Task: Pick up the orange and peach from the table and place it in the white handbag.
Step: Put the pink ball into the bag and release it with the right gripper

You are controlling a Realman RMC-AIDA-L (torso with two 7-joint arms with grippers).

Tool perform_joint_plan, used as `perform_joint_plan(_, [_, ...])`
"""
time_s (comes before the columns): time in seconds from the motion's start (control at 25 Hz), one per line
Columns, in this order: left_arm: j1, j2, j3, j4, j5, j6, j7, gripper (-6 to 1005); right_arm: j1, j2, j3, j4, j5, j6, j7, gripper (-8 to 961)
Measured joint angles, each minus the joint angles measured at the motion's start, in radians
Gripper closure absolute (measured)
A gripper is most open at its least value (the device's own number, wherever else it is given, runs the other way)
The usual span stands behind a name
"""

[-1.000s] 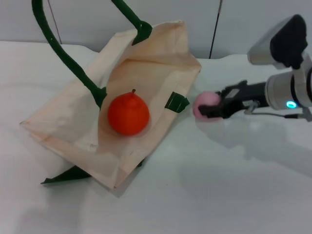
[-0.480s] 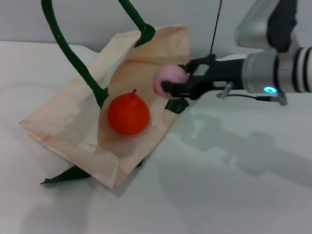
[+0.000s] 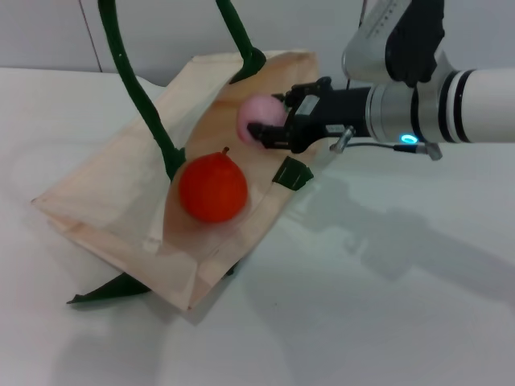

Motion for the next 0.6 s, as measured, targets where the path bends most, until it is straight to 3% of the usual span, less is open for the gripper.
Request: perform_joint_plan(0.6, [-0.032,0.0,0.053,0.001,-0.014,0.011,-0.023,891,0.062,0.001,-0.007,0.115,0.128,0.024,-0.12,389])
